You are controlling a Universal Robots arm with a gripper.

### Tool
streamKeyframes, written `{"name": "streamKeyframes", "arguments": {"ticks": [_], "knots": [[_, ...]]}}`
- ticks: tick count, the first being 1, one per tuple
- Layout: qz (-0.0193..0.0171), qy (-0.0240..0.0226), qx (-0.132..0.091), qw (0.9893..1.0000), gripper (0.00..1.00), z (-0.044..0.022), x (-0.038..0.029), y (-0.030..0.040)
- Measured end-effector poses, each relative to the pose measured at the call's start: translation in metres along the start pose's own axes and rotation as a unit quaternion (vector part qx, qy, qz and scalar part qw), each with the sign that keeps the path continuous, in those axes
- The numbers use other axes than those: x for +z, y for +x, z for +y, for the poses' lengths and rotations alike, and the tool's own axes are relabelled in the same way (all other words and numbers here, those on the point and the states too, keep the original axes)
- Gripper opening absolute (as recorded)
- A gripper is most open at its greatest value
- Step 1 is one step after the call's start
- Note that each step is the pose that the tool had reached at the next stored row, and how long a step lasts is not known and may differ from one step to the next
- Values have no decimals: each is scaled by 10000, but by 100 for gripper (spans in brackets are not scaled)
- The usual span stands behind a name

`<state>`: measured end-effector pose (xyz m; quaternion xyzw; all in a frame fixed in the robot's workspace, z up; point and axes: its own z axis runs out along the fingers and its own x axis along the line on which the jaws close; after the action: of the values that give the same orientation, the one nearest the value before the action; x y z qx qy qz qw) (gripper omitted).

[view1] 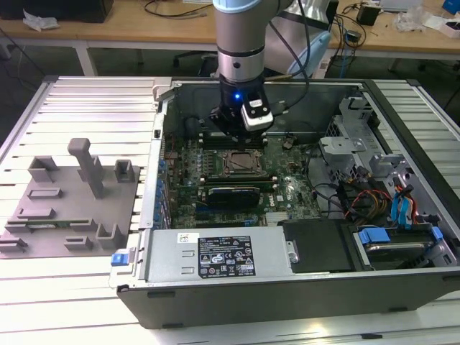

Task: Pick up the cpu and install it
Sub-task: 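Install the first cpu locking lever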

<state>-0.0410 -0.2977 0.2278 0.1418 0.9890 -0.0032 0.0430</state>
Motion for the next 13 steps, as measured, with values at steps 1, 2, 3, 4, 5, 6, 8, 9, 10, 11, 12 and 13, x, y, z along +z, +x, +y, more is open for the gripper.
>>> {"name": "streamKeyframes", "arguments": {"ticks": [1,2,3,4,5,6,8,9,10,11,12,13], "knots": [[92,26,-2,10000,11,2,1,-5],[173,50,-4,9998,11,3,2,-8],[184,54,-5,9998,11,2,1,-8],[184,54,-4,9998,11,2,1,-8],[185,54,-4,9998,11,2,1,-8],[185,54,-4,9998,11,2,1,-8],[185,51,-43,9998,11,2,2,-7],[185,41,-182,9997,11,3,3,-9],[185,33,-300,9994,11,3,5,-10],[185,28,-390,9991,11,3,5,-11],[185,19,-507,9985,11,4,7,-13],[185,13,-602,9980,11,5,7,-14]]}}
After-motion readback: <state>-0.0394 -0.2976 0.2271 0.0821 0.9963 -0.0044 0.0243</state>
